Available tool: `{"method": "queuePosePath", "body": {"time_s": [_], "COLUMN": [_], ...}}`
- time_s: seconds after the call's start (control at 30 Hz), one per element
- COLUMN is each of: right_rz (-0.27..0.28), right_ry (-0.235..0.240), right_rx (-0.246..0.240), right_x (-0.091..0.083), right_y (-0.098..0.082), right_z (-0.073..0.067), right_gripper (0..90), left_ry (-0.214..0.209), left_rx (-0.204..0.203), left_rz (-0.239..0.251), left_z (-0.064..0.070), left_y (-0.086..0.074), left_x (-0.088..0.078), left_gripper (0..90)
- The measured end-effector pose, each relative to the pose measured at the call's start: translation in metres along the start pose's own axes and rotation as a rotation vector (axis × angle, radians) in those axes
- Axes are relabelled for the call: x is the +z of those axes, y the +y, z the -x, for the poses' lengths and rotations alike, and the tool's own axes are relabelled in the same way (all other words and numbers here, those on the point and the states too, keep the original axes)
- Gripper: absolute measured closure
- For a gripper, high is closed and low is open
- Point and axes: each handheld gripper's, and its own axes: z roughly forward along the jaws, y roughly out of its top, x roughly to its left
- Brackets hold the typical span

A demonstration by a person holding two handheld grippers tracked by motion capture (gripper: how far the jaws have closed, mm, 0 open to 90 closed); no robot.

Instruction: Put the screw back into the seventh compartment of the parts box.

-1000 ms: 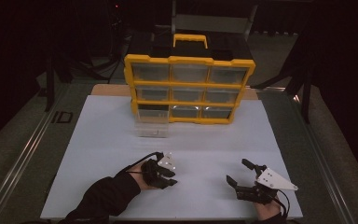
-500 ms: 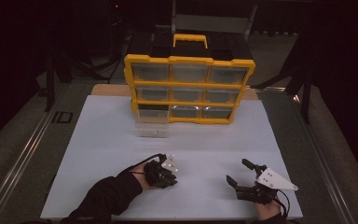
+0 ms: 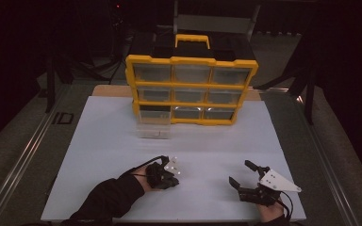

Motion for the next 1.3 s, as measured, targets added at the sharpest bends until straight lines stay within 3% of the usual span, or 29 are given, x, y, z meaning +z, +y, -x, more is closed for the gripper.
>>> {"method": "queuePosePath", "body": {"time_s": [0.5,1.0,1.3], "right_rz": [0.000,0.002,0.001], "right_ry": [0.001,0.000,0.001], "right_rx": [-0.001,-0.003,-0.002], "right_x": [0.001,0.000,0.001], "right_y": [0.000,0.000,0.000], "right_z": [-0.001,0.000,-0.001], "right_gripper": [15.0,14.9,15.0], "left_ry": [0.039,0.148,0.241], "left_rx": [-0.033,-0.099,-0.176], "left_rz": [0.117,0.212,0.266], "left_z": [-0.007,-0.031,-0.052], "left_y": [0.015,0.029,0.034], "left_x": [-0.037,-0.080,-0.106], "left_gripper": [86.9,86.9,86.9]}}
